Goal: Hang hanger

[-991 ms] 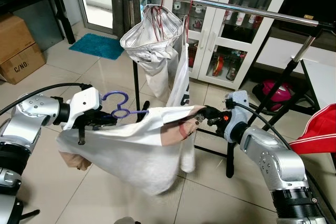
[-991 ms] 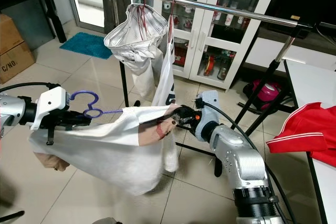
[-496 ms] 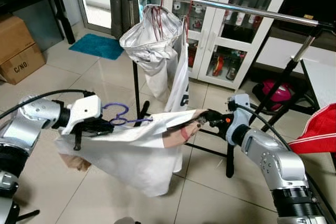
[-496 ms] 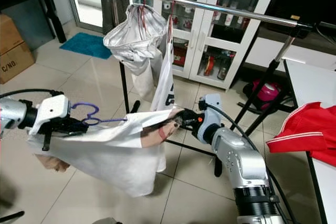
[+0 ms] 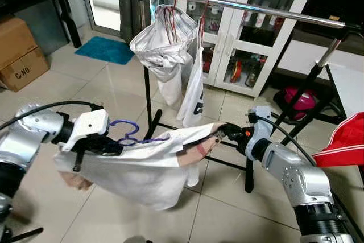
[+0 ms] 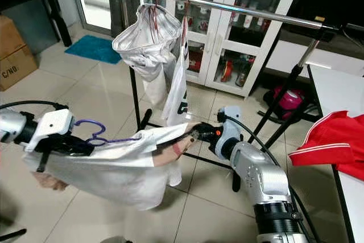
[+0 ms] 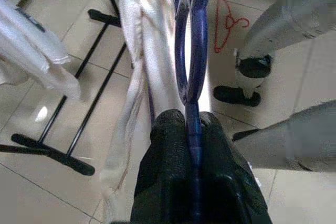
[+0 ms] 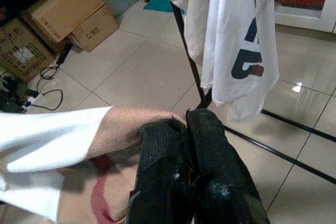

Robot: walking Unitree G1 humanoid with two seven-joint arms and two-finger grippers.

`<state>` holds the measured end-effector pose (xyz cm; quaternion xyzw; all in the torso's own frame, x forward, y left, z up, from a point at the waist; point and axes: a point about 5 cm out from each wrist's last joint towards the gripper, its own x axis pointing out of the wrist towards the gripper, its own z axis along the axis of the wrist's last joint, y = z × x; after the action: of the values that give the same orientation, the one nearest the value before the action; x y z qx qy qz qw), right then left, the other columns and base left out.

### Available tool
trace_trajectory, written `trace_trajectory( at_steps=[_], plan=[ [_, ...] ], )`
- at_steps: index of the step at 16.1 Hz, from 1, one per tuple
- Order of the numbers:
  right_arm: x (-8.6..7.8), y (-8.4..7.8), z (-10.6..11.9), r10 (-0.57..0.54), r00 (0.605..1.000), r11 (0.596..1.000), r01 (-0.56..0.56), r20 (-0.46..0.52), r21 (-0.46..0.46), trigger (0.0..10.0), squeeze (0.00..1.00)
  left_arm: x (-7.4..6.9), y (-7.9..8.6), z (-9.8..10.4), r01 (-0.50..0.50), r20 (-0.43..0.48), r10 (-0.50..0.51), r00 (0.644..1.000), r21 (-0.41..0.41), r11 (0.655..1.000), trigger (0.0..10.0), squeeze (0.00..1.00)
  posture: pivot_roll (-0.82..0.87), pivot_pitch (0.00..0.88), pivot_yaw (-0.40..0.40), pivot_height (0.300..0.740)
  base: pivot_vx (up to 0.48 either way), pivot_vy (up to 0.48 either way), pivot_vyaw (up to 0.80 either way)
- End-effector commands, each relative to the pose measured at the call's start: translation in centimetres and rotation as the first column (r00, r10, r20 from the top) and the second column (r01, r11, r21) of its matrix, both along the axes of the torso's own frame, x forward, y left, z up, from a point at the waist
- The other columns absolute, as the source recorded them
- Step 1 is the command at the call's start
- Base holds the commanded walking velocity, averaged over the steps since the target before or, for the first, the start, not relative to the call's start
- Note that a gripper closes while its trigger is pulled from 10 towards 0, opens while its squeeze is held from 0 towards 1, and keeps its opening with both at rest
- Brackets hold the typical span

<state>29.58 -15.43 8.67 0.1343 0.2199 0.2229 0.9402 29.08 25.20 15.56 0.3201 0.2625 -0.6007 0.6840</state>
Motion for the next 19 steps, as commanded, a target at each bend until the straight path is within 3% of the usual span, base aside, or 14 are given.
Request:
trace_trajectory(
  at_steps=[1, 2, 3, 4, 7, 9, 10, 11, 12, 13, 15, 16, 18, 19],
  plan=[
    [0.2, -2.2, 0.4, -0.074, 0.997, 0.995, 0.076, 0.03, -0.067, 0.0, 0.0, -0.7, 1.2, -0.3, -0.016, -0.06, 0.019, 0.998, 0.061, 0.998, 0.0, 0.0, -0.03, 0.0, -0.021, 0.74, 0.0, 0.0, 0.0],
    [-0.2, -1.9, 0.0, -0.024, 1.0, 0.996, 0.025, 0.01, -0.088, 10.0, 0.0, -0.5, 1.3, -0.2, -0.033, -0.045, 0.036, 0.998, 0.058, 0.998, 0.0, 0.0, -0.03, 0.0, -0.021, 0.74, 0.0, 0.0, 0.0],
    [-0.4, -1.9, -0.2, -0.006, 1.0, 0.995, 0.006, 0.005, -0.103, 10.0, 0.0, -0.4, 1.4, -0.1, -0.043, -0.037, 0.045, 0.998, 0.062, 0.997, 0.0, 0.0, -0.03, 0.0, -0.02, 0.74, 0.0, 0.0, 0.0],
    [-0.6, -2.0, -0.6, 0.018, 1.0, 0.991, -0.018, -0.005, -0.133, 10.0, 1.0, -0.3, 1.6, 0.0, -0.055, -0.031, 0.057, 0.998, 0.07, 0.996, 0.0, 0.0, -0.03, 0.0, -0.019, 0.74, 0.0, 0.0, 0.0],
    [-1.2, -3.6, -1.0, 0.059, 0.998, 0.975, -0.063, -0.028, -0.212, 10.0, 1.0, -0.1, 2.3, 0.4, -0.09, -0.019, 0.092, 0.996, 0.084, 0.992, 0.0, 0.0, -0.03, 0.0, -0.015, 0.74, 0.0, 0.0, 0.0],
    [-2.7, -4.4, -0.2, 0.27, 0.963, 0.933, -0.265, -0.013, -0.242, 10.0, 1.0, 0.1, 2.4, 0.6, -0.104, 0.0, 0.105, 0.995, 0.085, 0.991, 0.0, 0.0, -0.04, 0.0, -0.011, 0.74, 0.0, 0.0, 0.0],
    [-3.0, -4.1, 0.9, 0.347, 0.937, 0.919, -0.33, 0.044, -0.215, 10.0, 1.0, 0.3, 2.3, 0.7, -0.101, 0.007, 0.101, 0.995, 0.077, 0.992, 0.0, 0.0, -0.04, 0.0, -0.011, 0.74, 0.0, 0.0, 0.0],
    [-3.0, -4.1, 0.9, 0.347, 0.937, 0.919, -0.33, 0.044, -0.215, 10.0, 1.0, 0.3, 2.3, 0.7, -0.101, 0.007, 0.101, 0.995, 0.077, 0.992, 0.0, 0.0, -0.04, 0.0, -0.011, 0.74, 0.0, 0.0, 0.0],
    [-3.3, -3.6, 2.0, 0.418, 0.904, 0.897, -0.396, 0.092, -0.196, 10.0, 1.0, 0.4, 2.0, 0.8, -0.09, 0.011, 0.089, 0.996, 0.064, 0.994, 0.0, 0.0, -0.04, 0.0, -0.01, 0.74, 0.0, 0.0, 0.0],
    [-3.7, -2.4, 3.3, 0.517, 0.843, 0.85, -0.483, 0.152, -0.211, 10.0, 1.0, 0.4, 1.4, 0.7, -0.07, 0.016, 0.07, 0.997, 0.038, 0.997, 0.0, 0.0, -0.04, 0.0, -0.01, 0.74, 0.0, 0.0, 0.0],
    [-3.7, -0.3, 4.9, 0.573, 0.781, 0.819, -0.537, 0.248, -0.203, 10.0, 1.0, 0.5, 0.8, 0.8, -0.042, 0.037, 0.042, 0.998, 0.007, 0.999, 0.0, 0.0, -0.04, 0.0, -0.008, 0.74, 0.0, 0.0, 0.0],
    [-3.5, 1.4, 6.3, 0.618, 0.72, 0.786, -0.572, 0.314, -0.235, 10.0, 1.0, 0.5, 0.2, 1.1, -0.003, 0.074, 0.006, 0.997, -0.034, 0.999, 0.0, 0.0, -0.04, 0.0, -0.013, 0.74, 0.0, 0.0, 0.0],
    [-3.6, 3.2, 7.5, 0.691, 0.644, 0.722, -0.633, 0.329, -0.279, 10.0, 1.0, 0.6, -0.7, 1.9, 0.051, 0.134, -0.039, 0.99, -0.088, 0.995, 0.0, 0.0, -0.04, 0.0, -0.018, 0.74, 0.0, 0.0, 0.0],
    [-3.5, 3.4, 7.6, 0.701, 0.636, 0.713, -0.635, 0.324, -0.296, 10.0, 1.0, 0.6, -0.9, 2.0, 0.057, 0.142, -0.043, 0.989, -0.093, 0.994, 0.0, 0.0, -0.04, 0.0, -0.018, 0.74, 0.0, 0.0, 0.0]
  ],
)
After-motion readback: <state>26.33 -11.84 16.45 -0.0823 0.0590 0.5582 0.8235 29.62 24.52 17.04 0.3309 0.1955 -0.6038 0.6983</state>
